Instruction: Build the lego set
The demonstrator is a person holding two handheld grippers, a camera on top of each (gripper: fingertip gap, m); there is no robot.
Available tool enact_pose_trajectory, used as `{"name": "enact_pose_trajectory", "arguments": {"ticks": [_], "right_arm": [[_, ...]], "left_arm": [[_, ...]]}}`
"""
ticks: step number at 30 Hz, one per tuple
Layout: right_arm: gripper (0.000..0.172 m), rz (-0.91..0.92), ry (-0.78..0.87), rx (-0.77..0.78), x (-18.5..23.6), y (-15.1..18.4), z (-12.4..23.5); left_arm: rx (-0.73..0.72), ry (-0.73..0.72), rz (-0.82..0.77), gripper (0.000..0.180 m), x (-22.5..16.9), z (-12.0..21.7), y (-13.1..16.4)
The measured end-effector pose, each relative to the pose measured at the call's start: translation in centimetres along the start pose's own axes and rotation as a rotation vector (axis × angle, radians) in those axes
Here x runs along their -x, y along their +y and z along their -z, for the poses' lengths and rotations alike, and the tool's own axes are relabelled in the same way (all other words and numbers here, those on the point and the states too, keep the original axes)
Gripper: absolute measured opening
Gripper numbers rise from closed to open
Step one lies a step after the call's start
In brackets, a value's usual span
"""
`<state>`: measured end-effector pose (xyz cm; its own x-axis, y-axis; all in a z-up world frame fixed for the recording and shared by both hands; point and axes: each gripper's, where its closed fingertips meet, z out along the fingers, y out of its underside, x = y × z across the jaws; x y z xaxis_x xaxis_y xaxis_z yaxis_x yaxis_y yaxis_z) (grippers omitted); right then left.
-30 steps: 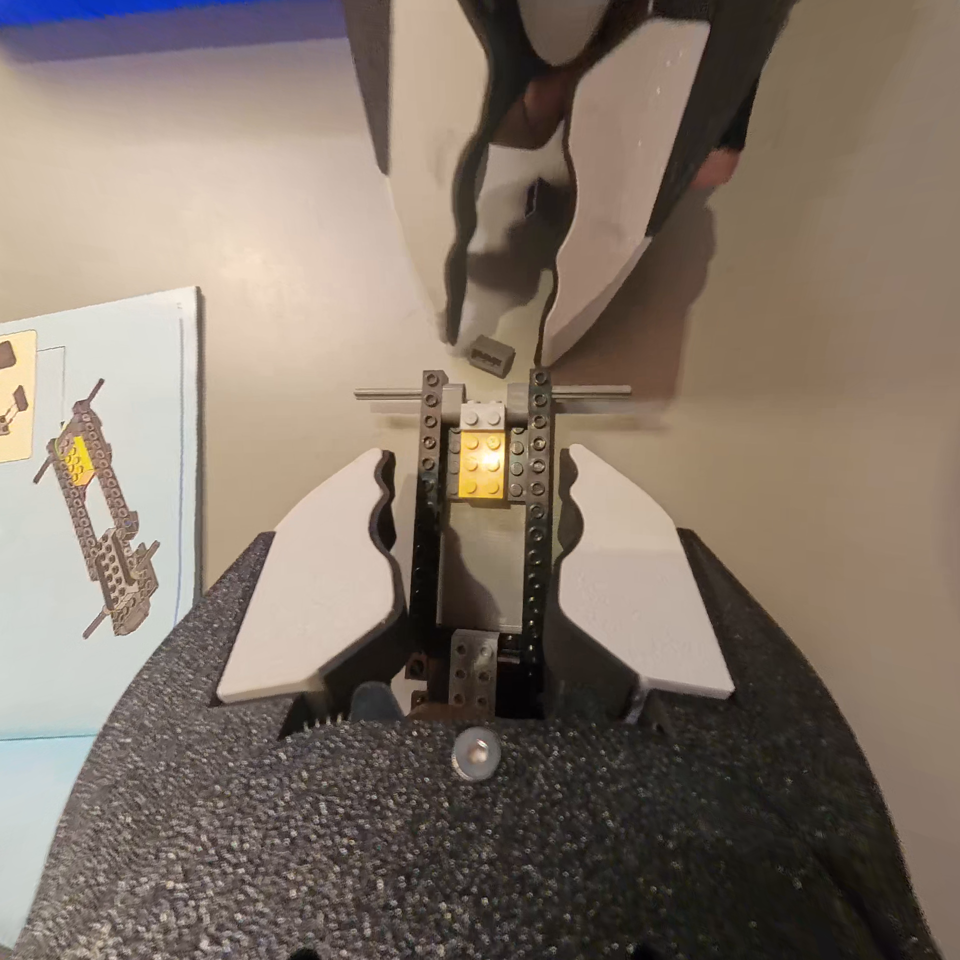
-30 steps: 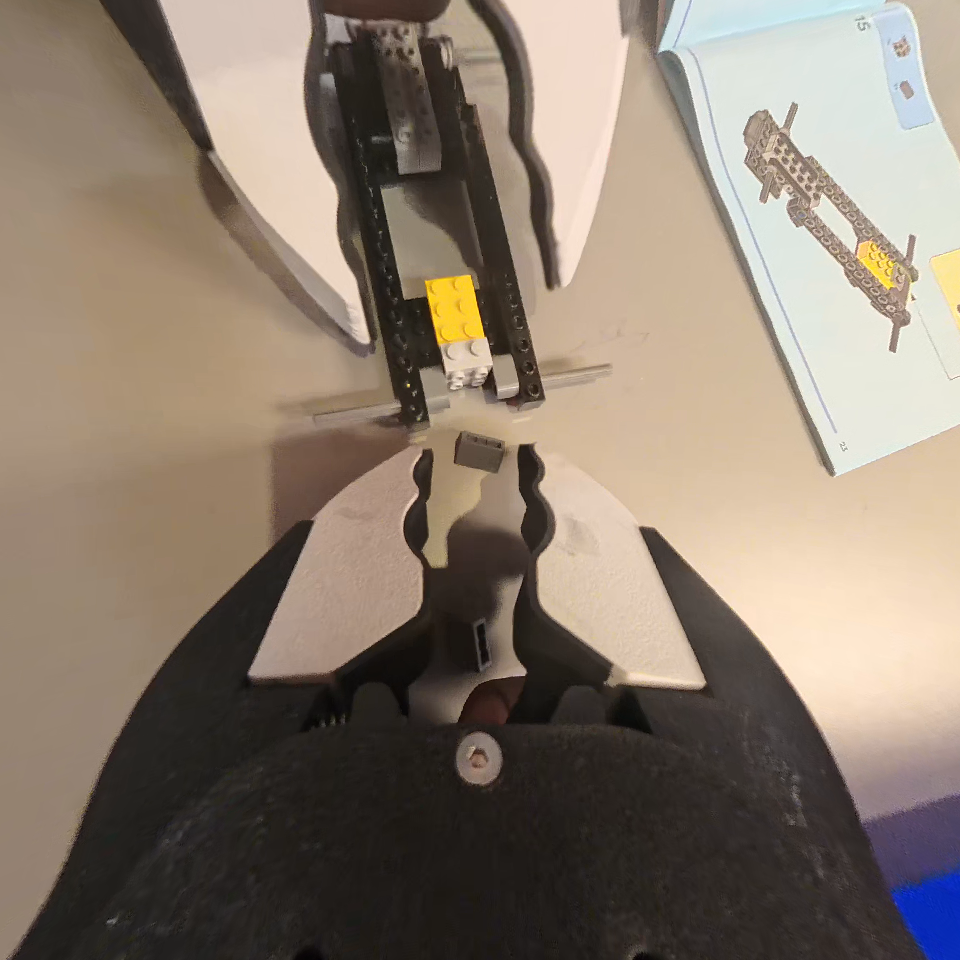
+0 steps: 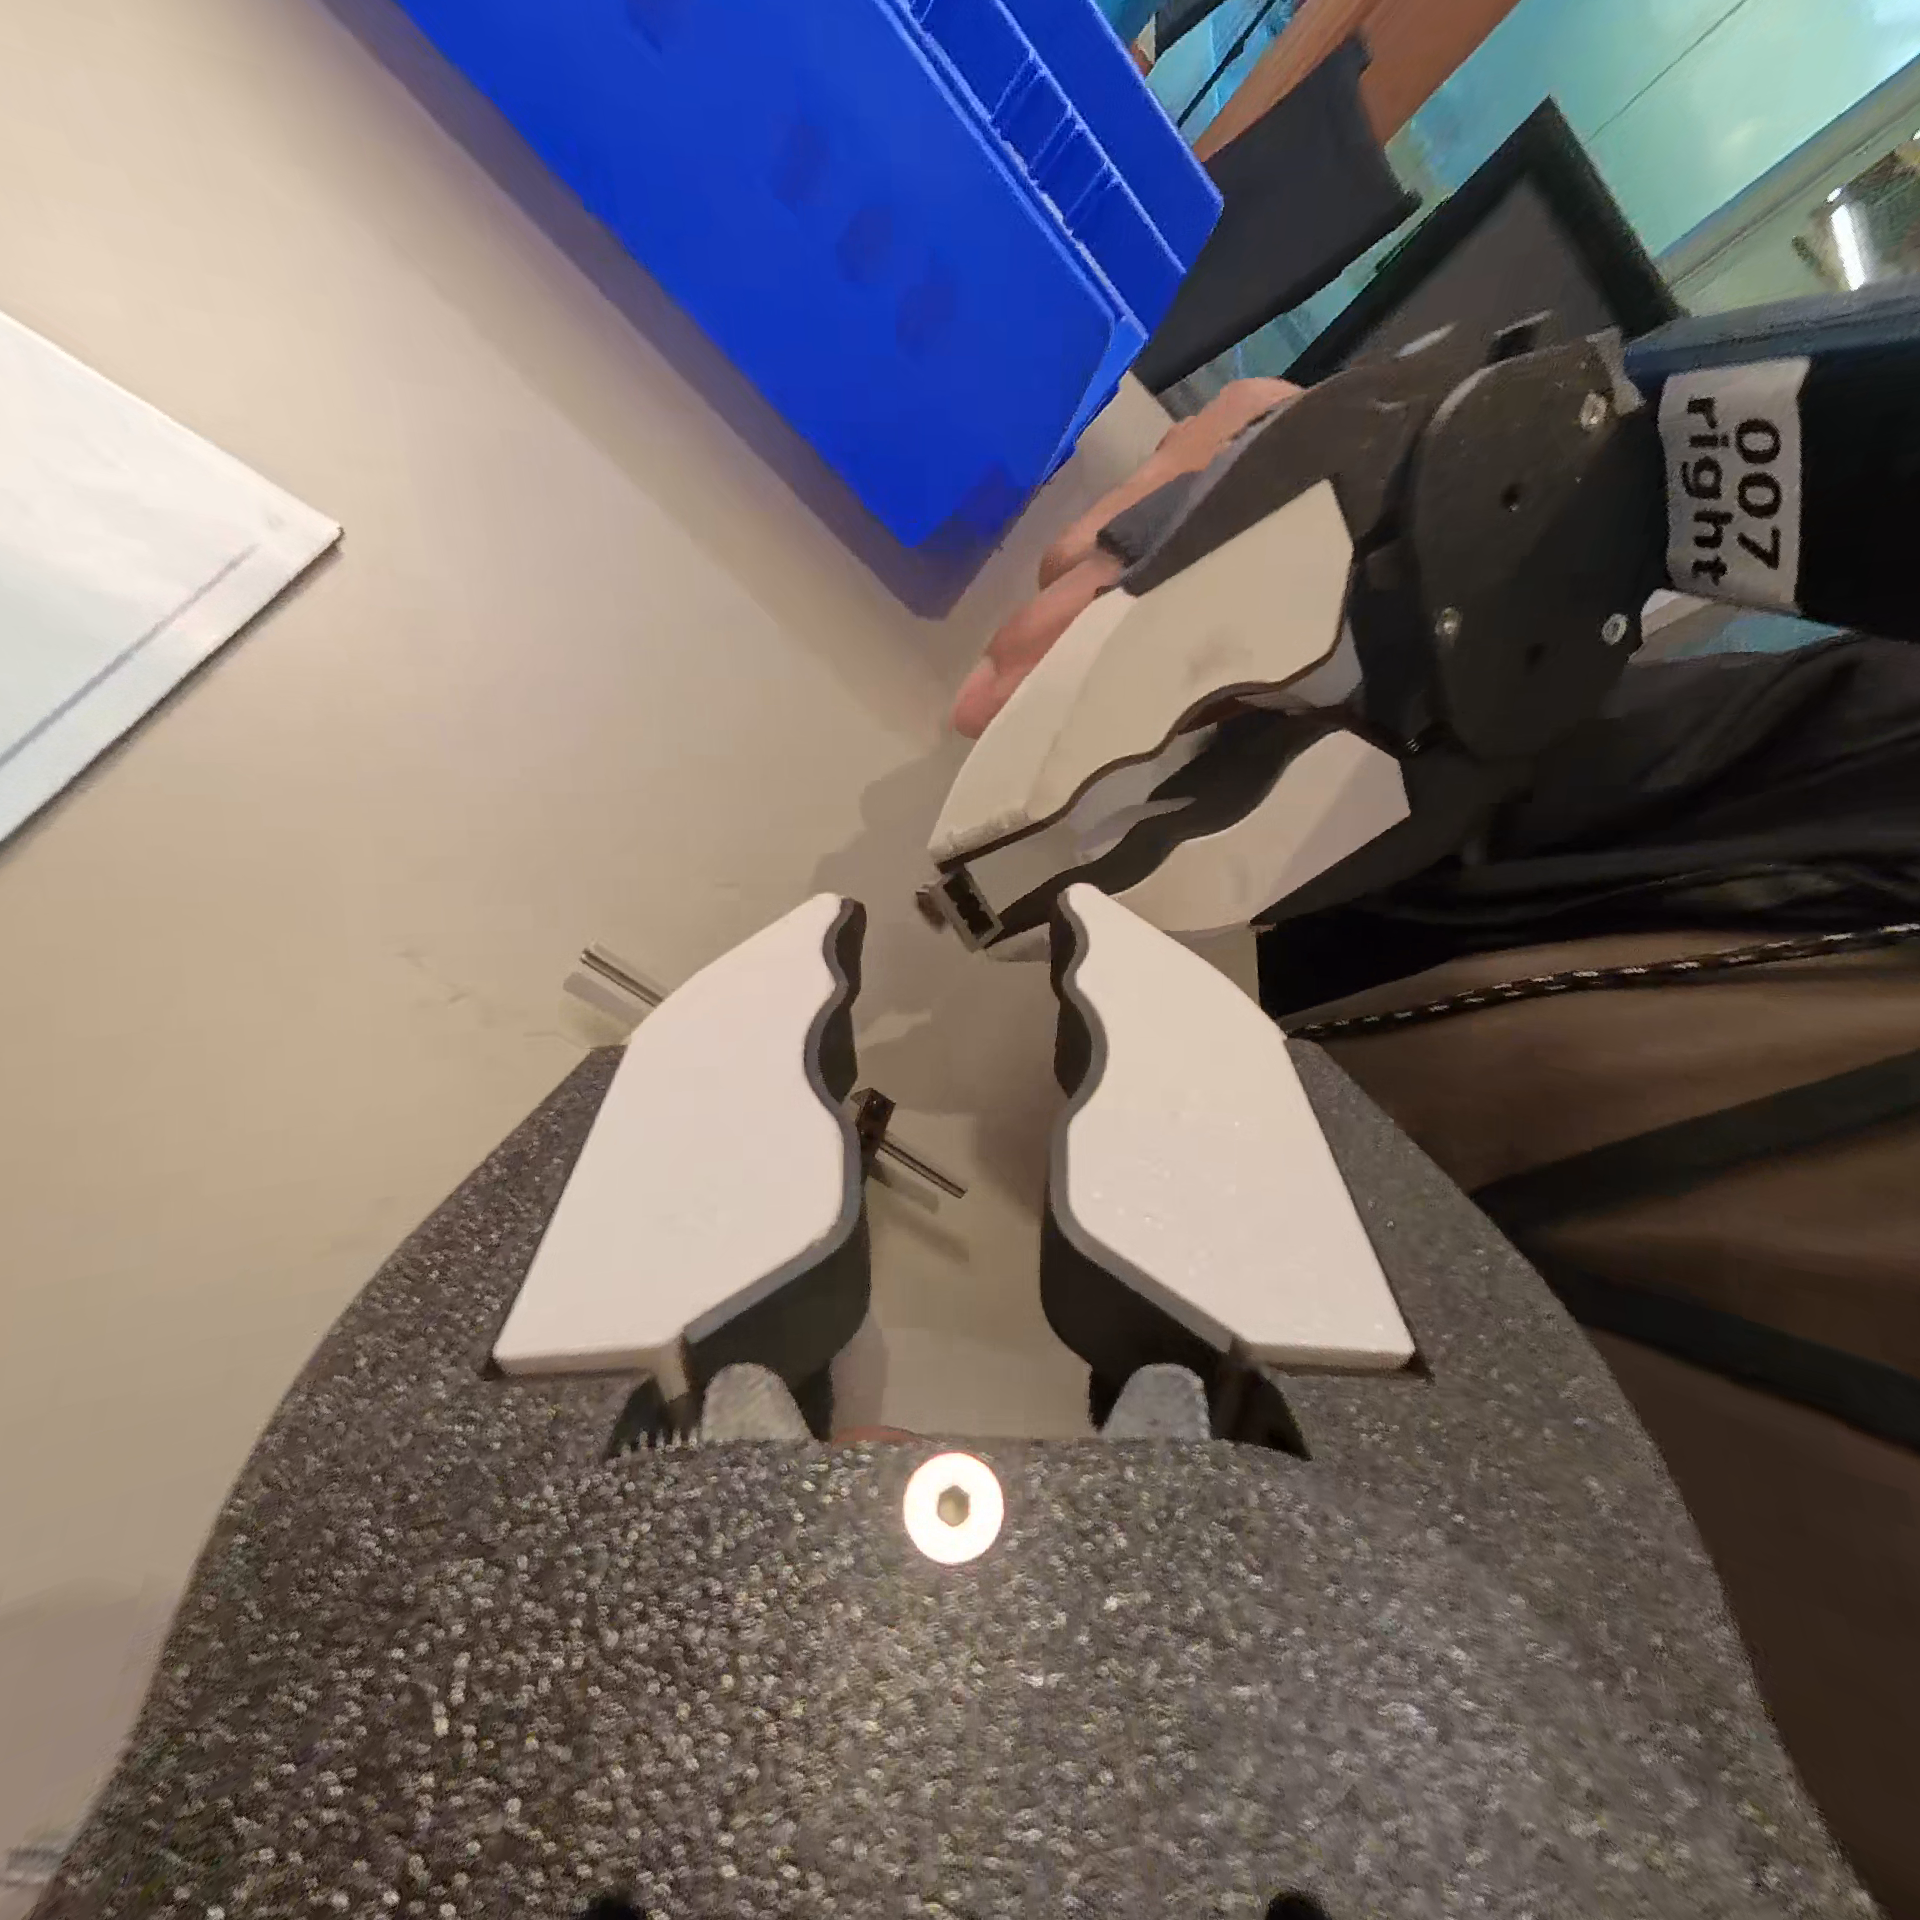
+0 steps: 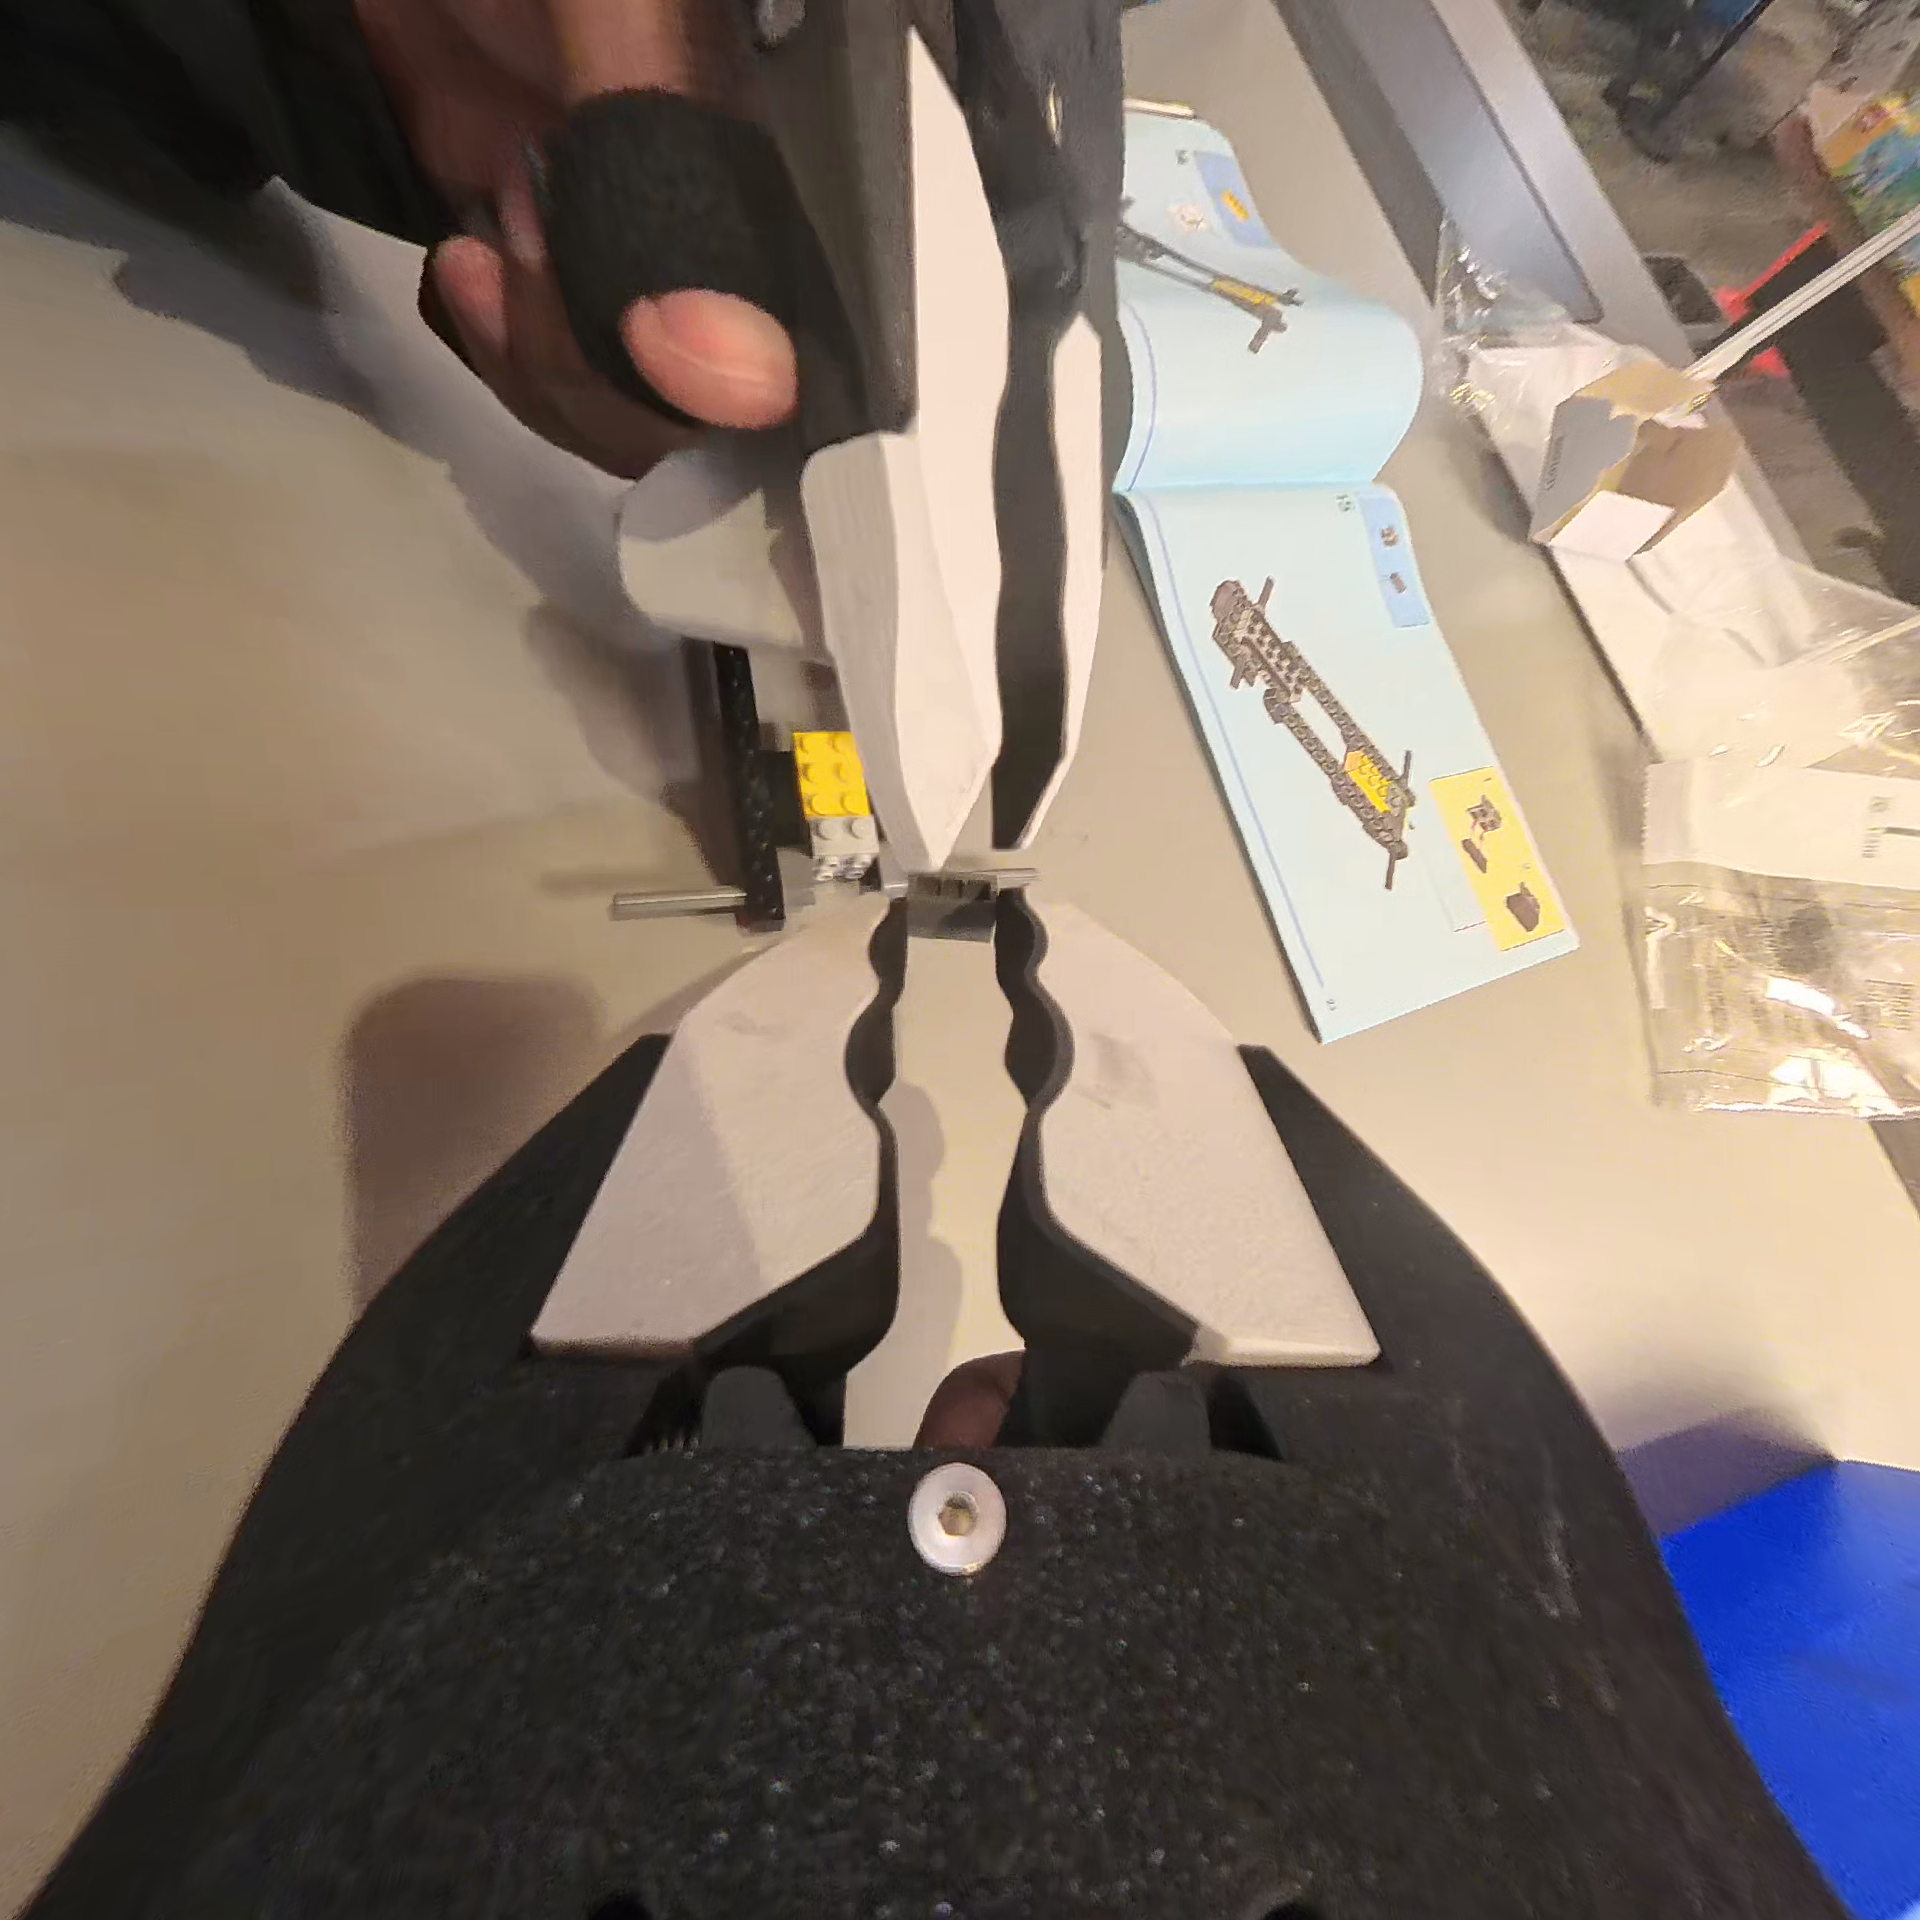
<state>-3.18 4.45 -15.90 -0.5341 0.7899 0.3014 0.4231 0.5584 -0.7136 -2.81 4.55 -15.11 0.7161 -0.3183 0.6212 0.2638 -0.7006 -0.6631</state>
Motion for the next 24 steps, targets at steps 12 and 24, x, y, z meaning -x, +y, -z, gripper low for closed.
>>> {"name": "enact_pose_trajectory", "arguments": {"ticks": [12, 24], "right_arm": [[0.018, 0.079, 0.062, -0.042, -0.2, -0.8, 0.1], [0.031, 0.048, 0.132, -0.516, -2.0, -4.1, 3.2]], "left_arm": [[-0.053, 0.089, 0.093, 0.009, -0.3, -0.5, -0.2], [-0.336, 0.42, 0.059, 0.008, -4.5, 2.3, -3.9]]}}
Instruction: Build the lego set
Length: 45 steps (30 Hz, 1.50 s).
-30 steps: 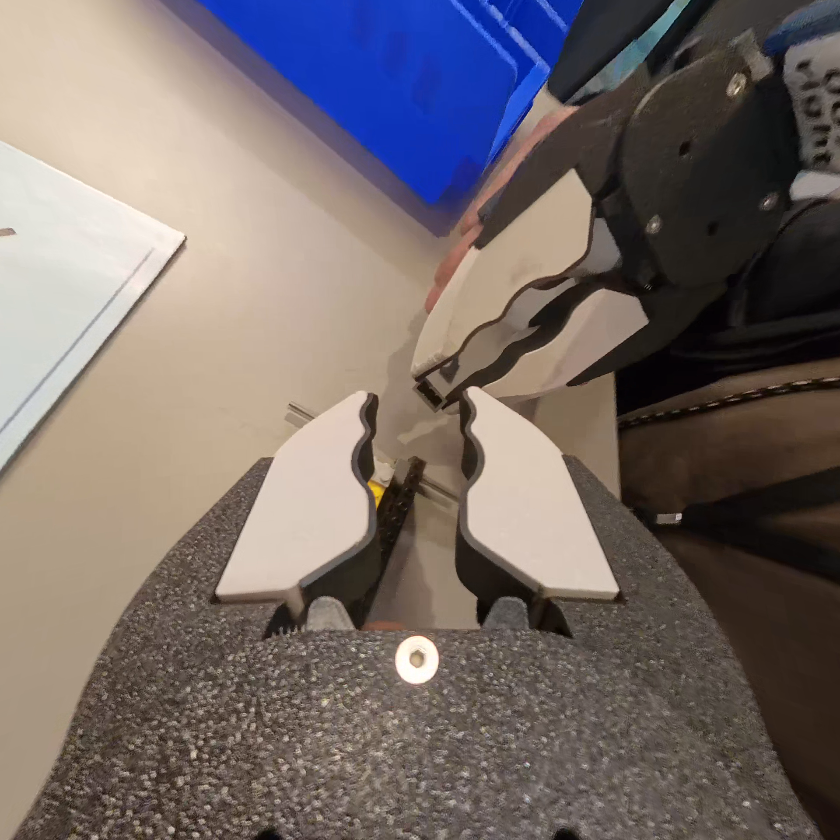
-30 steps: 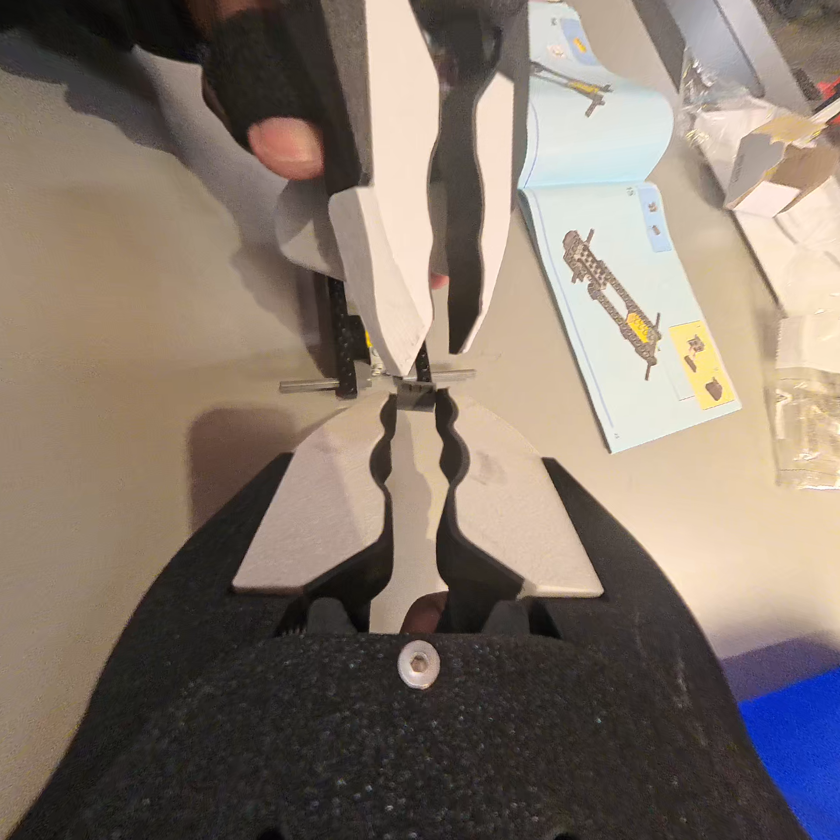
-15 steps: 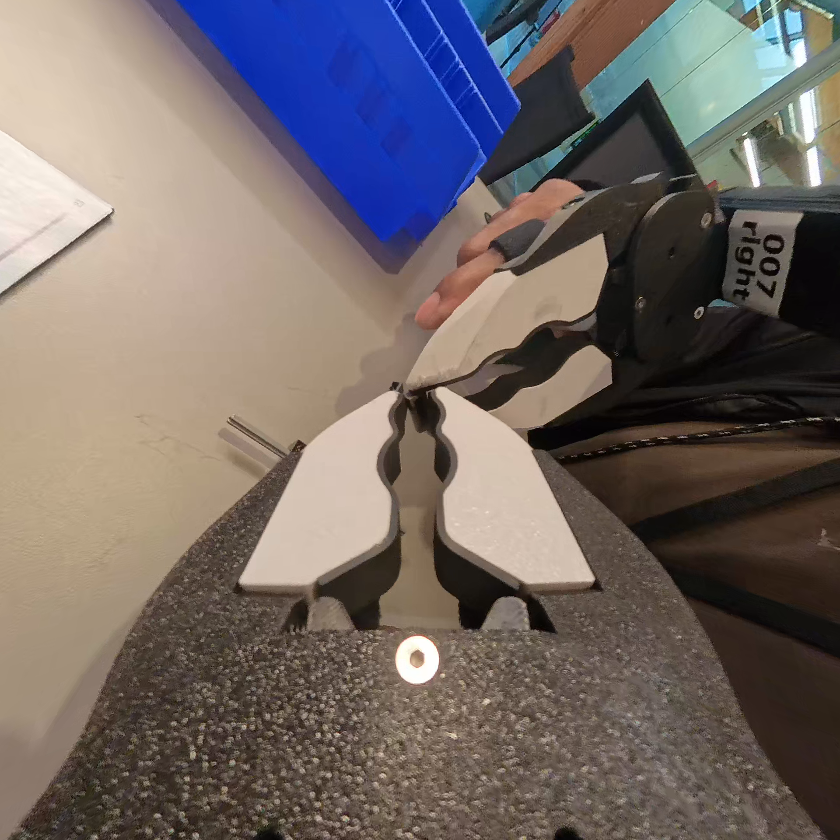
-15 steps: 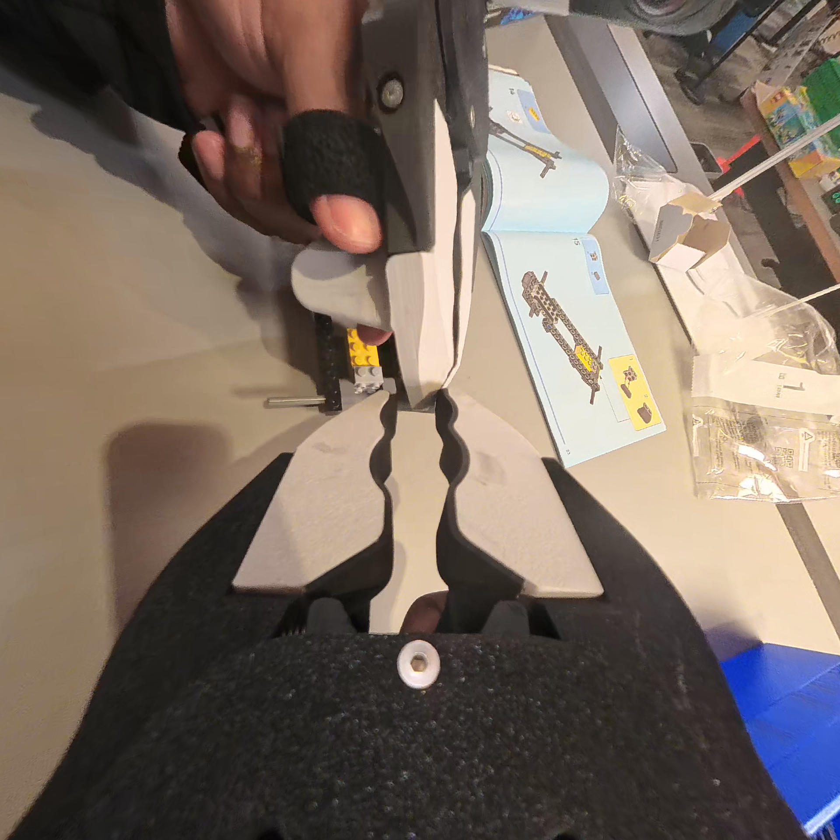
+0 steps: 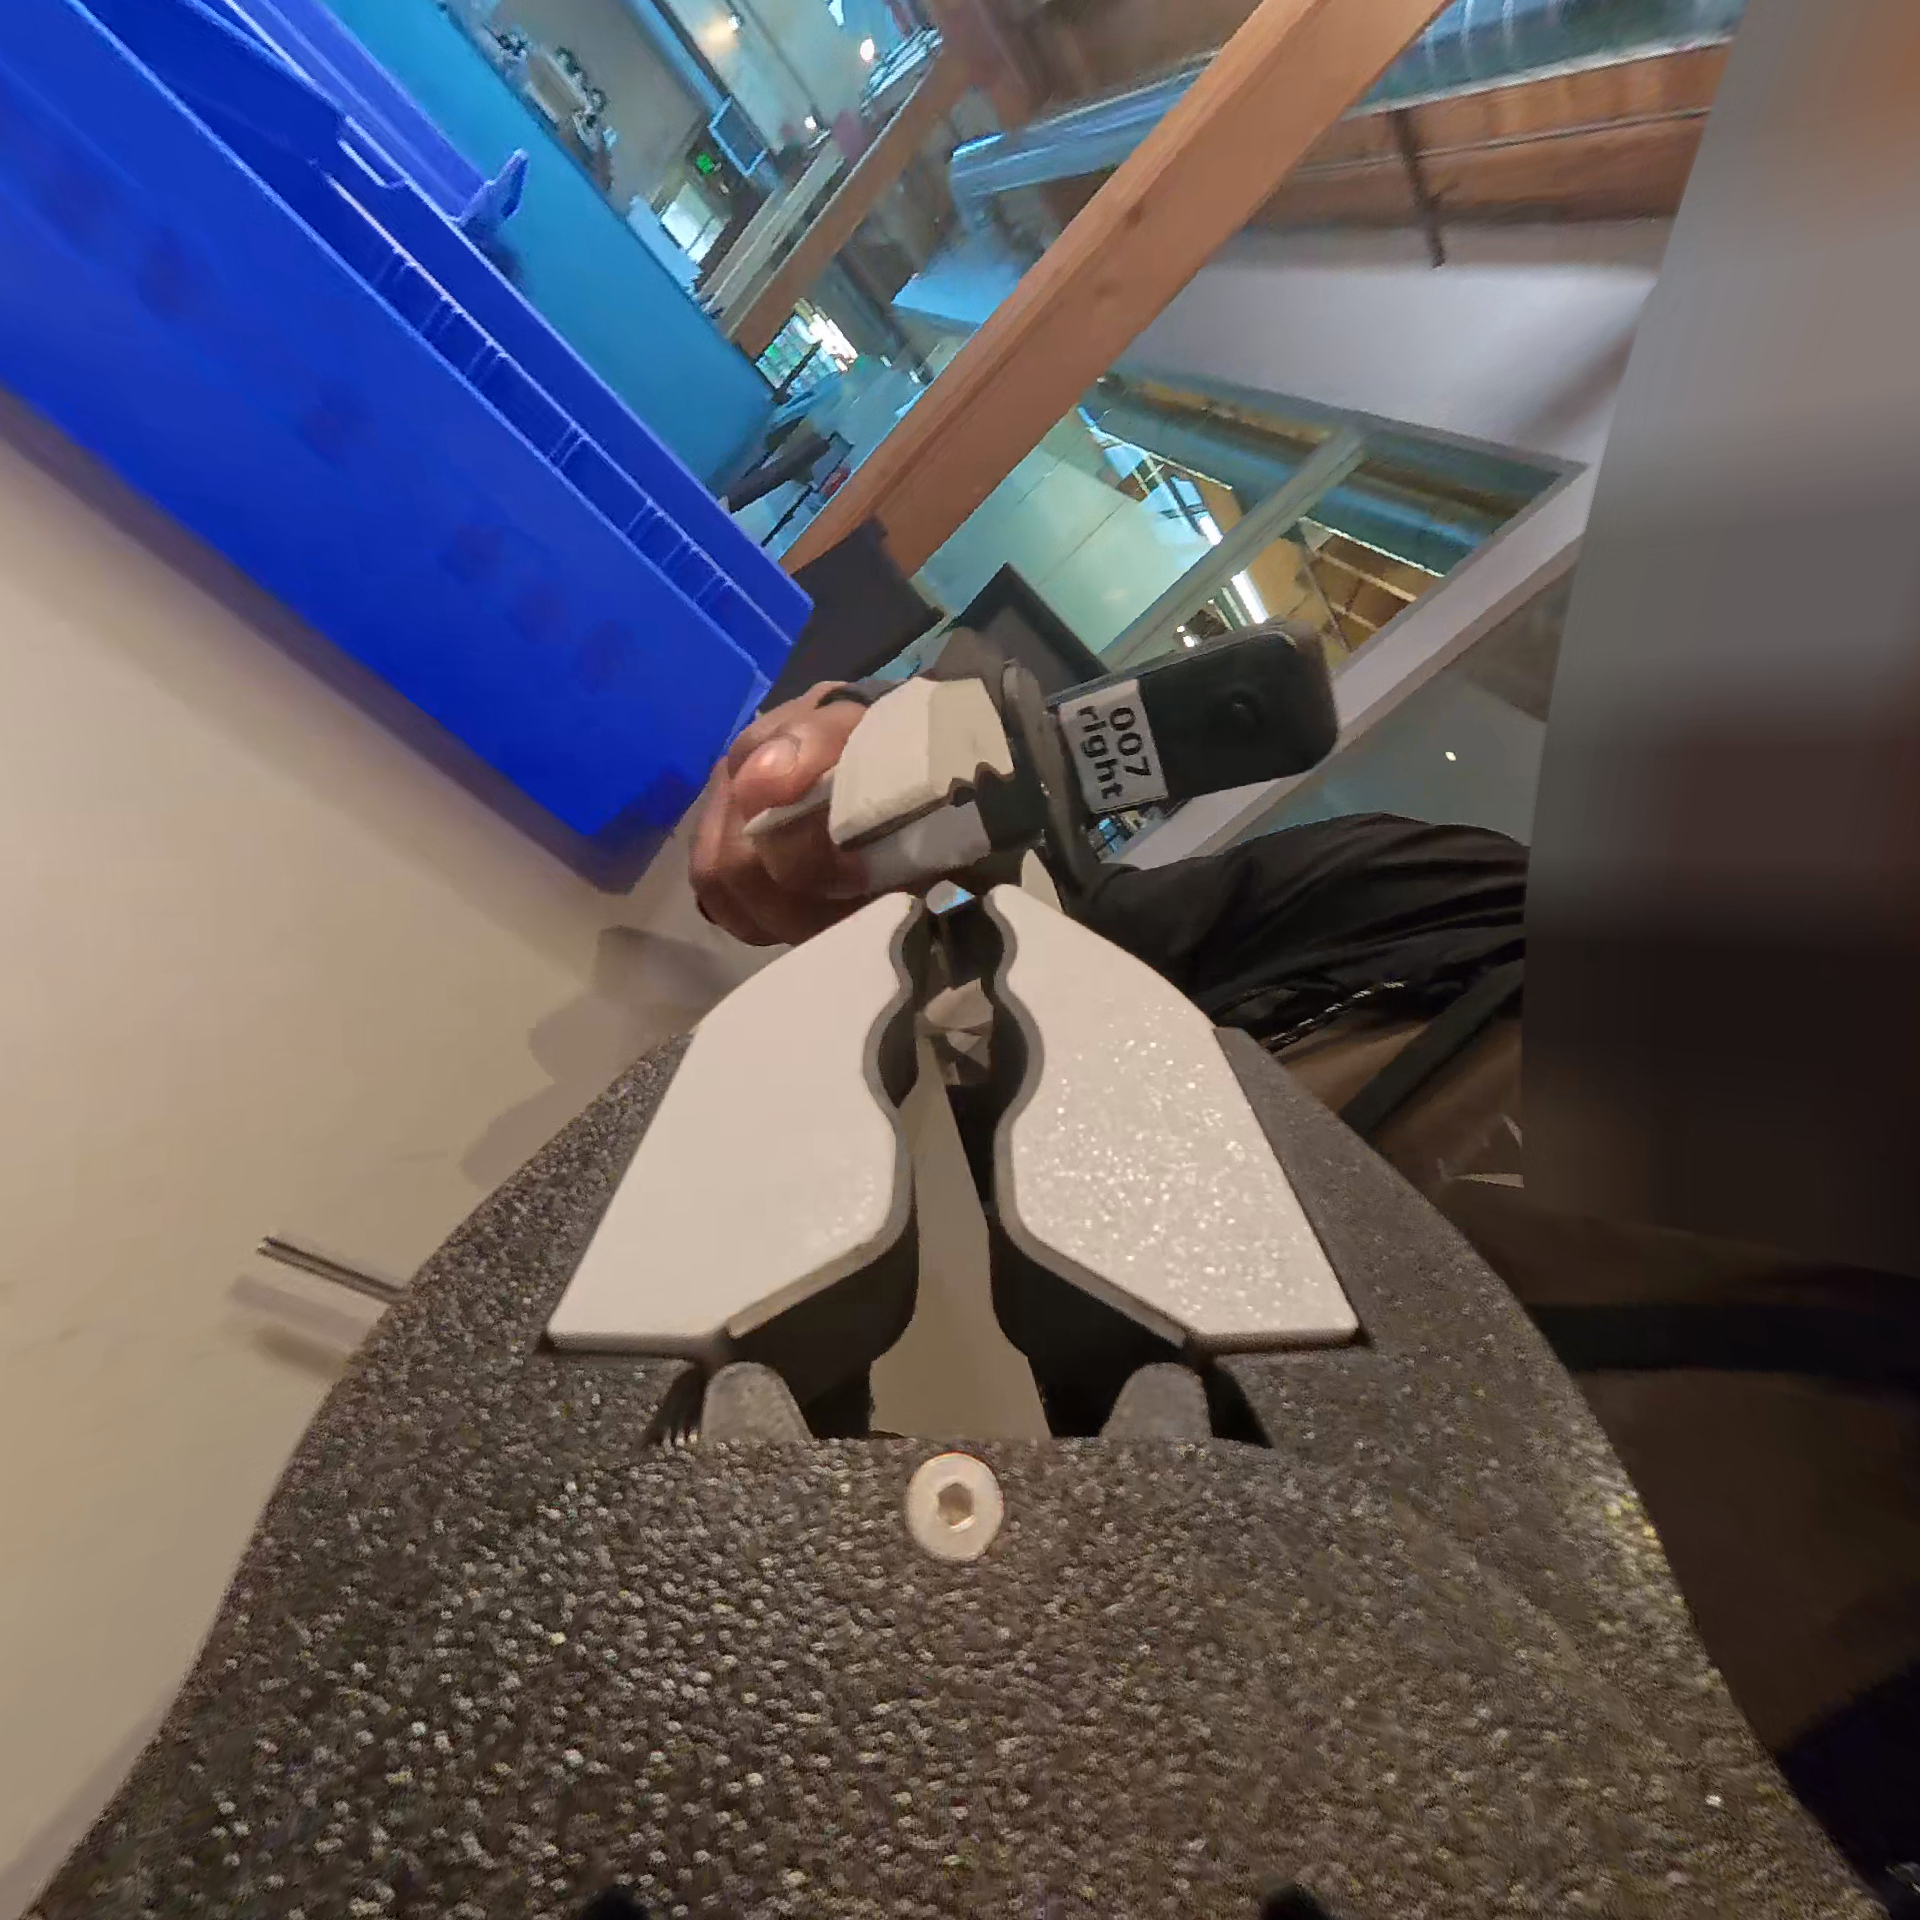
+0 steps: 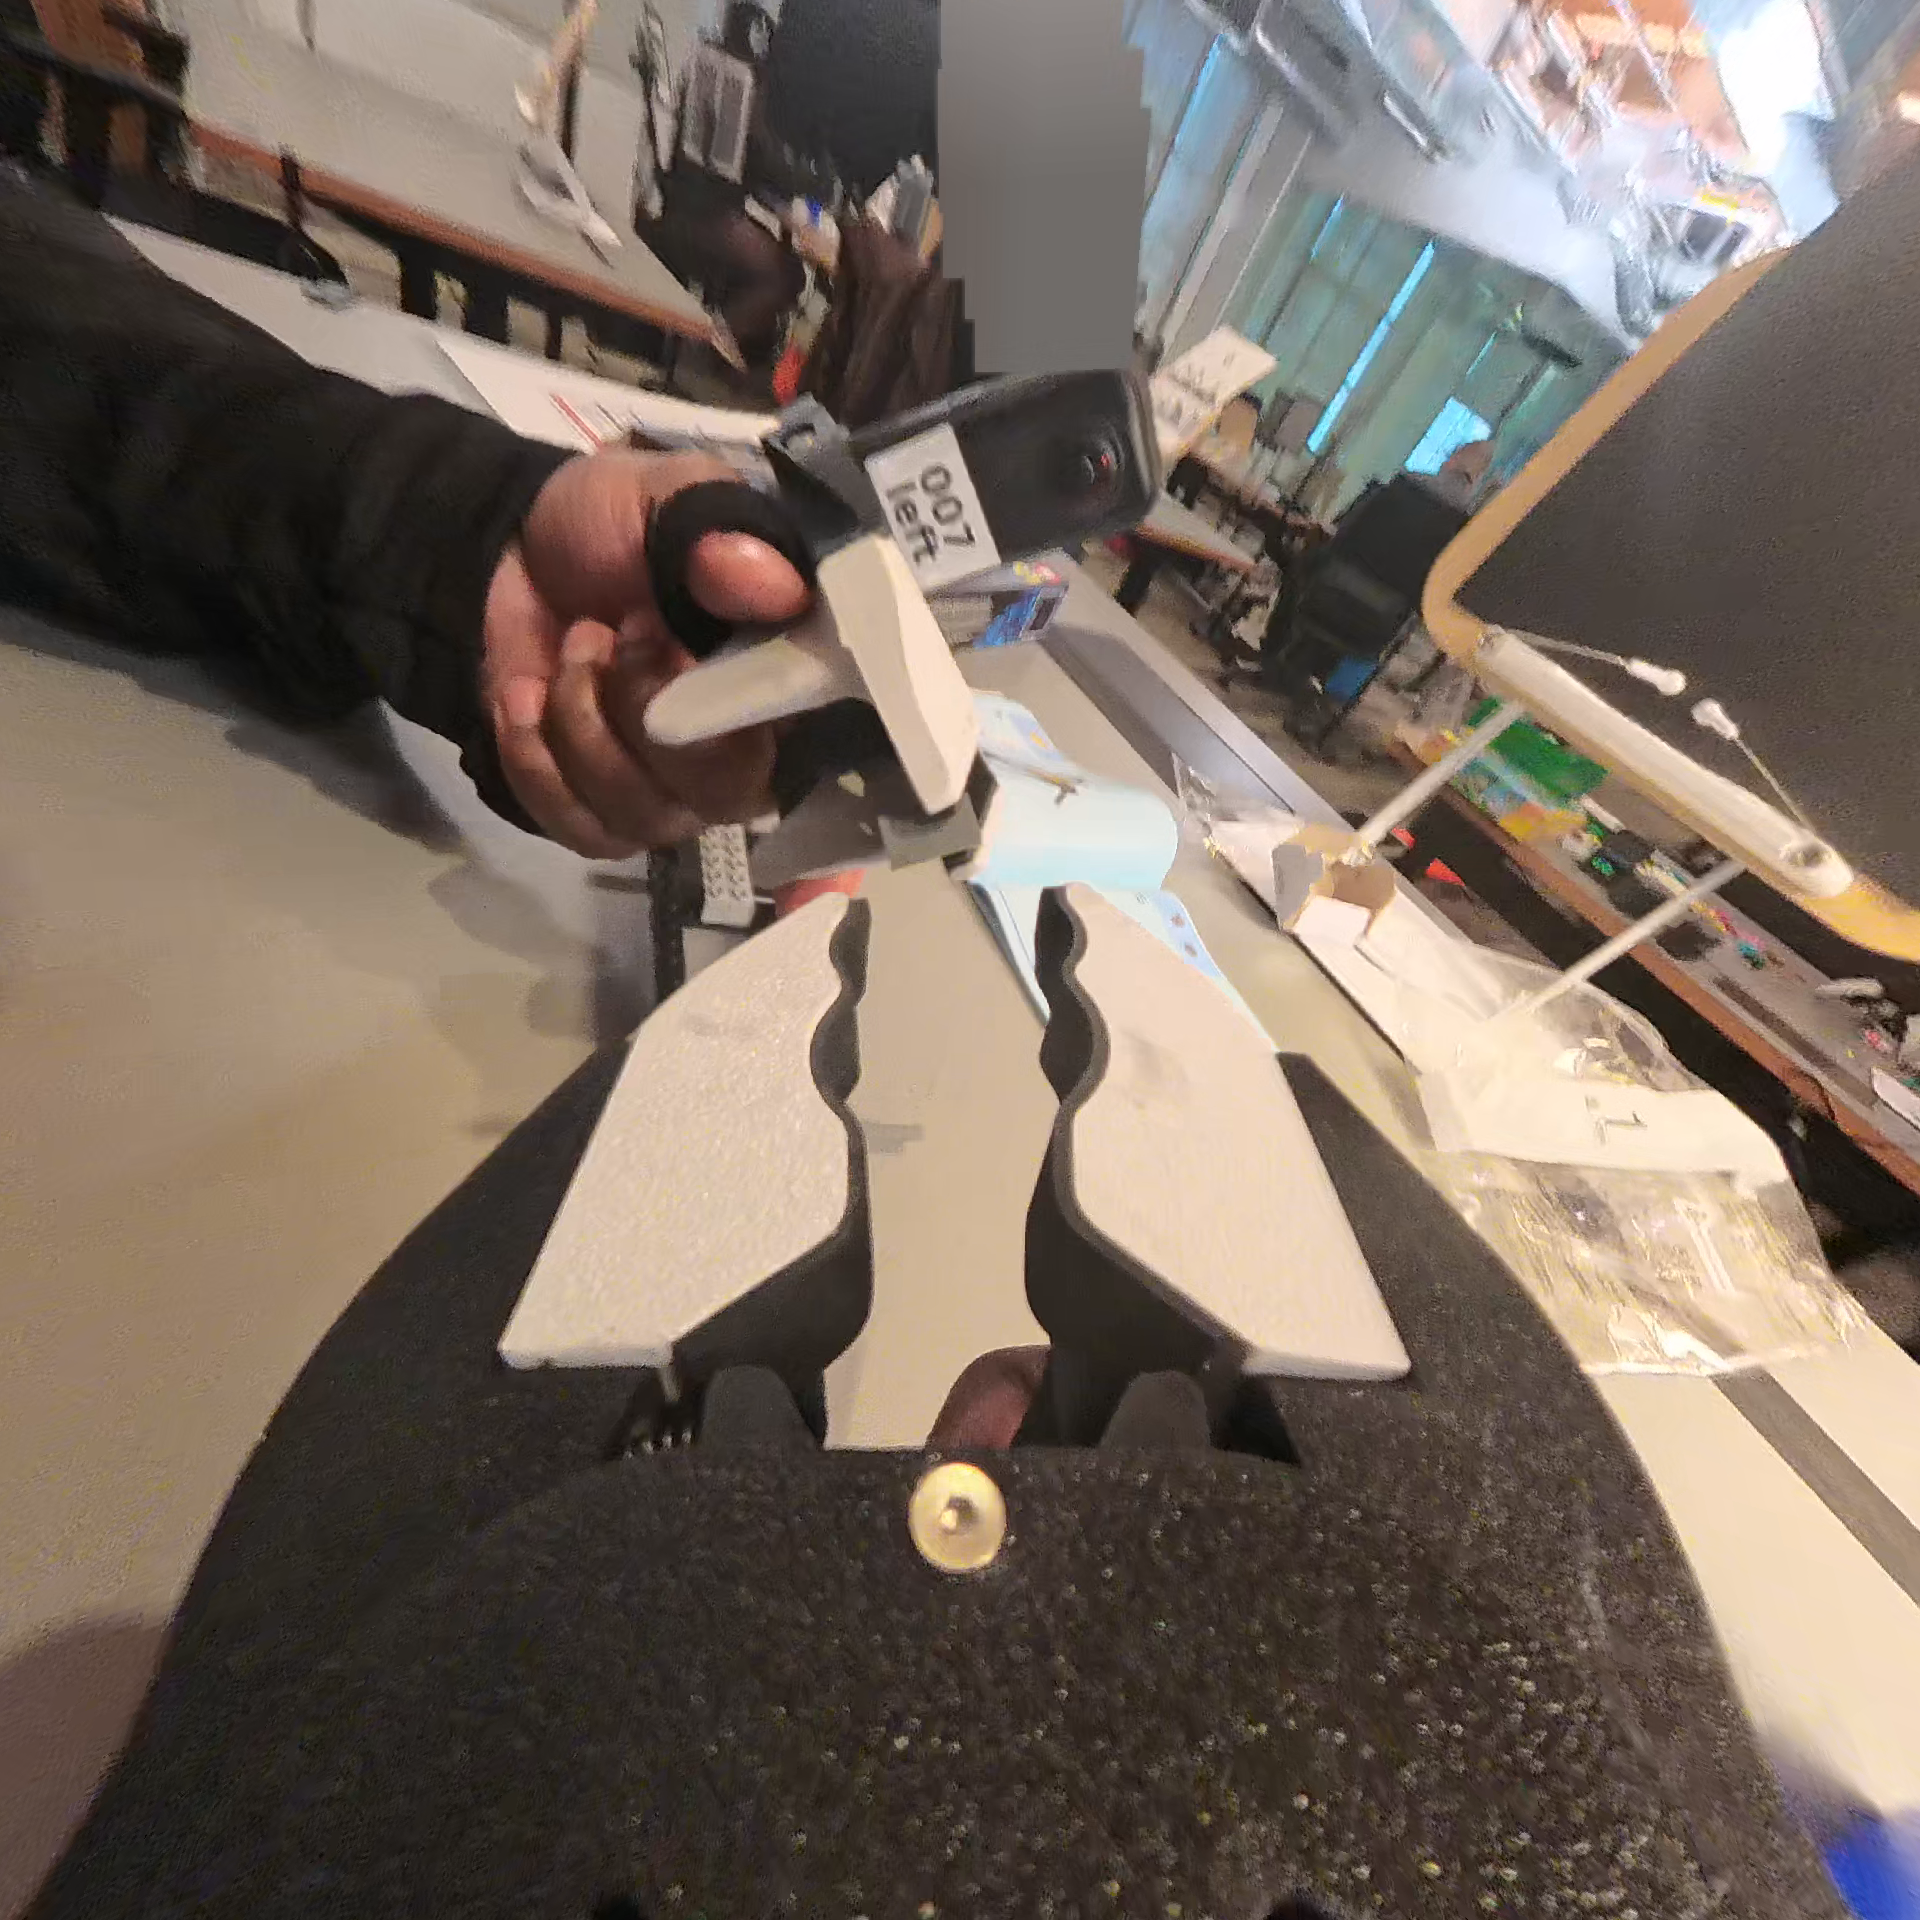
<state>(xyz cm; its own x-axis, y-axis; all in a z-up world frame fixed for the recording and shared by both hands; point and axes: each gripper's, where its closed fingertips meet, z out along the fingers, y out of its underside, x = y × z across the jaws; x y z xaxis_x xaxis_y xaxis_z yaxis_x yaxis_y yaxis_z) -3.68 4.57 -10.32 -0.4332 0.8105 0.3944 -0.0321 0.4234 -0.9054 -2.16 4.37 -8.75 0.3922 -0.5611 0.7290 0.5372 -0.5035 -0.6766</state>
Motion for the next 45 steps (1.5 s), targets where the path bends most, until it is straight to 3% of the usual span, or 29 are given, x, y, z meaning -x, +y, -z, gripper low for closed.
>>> {"name": "enact_pose_trajectory", "arguments": {"ticks": [8, 18, 21, 25, 28, 31, 36, 39, 42, 45], "right_arm": [[0.025, 0.043, -0.081, -0.126, 1.2, -1.0, 0.8], [0.016, 0.092, -0.086, -0.132, 1.6, -1.0, 1.0], [0.016, 0.06, -0.091, -0.111, 1.5, -0.7, 1.0], [0.016, -0.001, -0.124, -0.027, 1.5, 0.5, 1.1], [0.016, -0.071, -0.155, 0.078, 1.5, 2.2, 0.8], [0.016, -0.134, -0.196, 0.207, 1.9, 4.4, 0.4], [0.016, -0.207, -0.305, 0.382, 3.5, 7.3, 0.5], [0.016, -0.229, -0.325, 0.43, 3.9, 8.1, 0.6], [0.016, -0.242, -0.343, 0.45, 4.1, 8.3, 0.7], [0.016, -0.25, -0.344, 0.469, 4.2, 8.4, 0.6]], "left_arm": [[0.038, 0.113, 0.049, 0.009, -0.9, -0.8, 1.0], [0.049, 0.132, 0.106, 0.009, -0.7, -1.0, 1.4], [0.061, 0.063, 0.084, 0.016, 0.1, -1.0, 1.4], [0.217, -0.182, -0.157, 0.057, 2.4, 0.7, 2.1], [0.452, -0.453, -0.487, 0.066, 5.0, 3.7, 2.9], [0.769, -0.608, -0.676, 0.076, 7.3, 6.0, 5.4], [1.032, -0.642, -0.76, 0.082, 9.7, 6.5, 8.8], [1.044, -0.618, -0.759, 0.073, 9.6, 6.1, 9.1], [1.052, -0.582, -0.742, 0.054, 9.2, 6.0, 9.6], [1.036, -0.589, -0.748, 0.053, 9.4, 5.8, 9.5]]}}
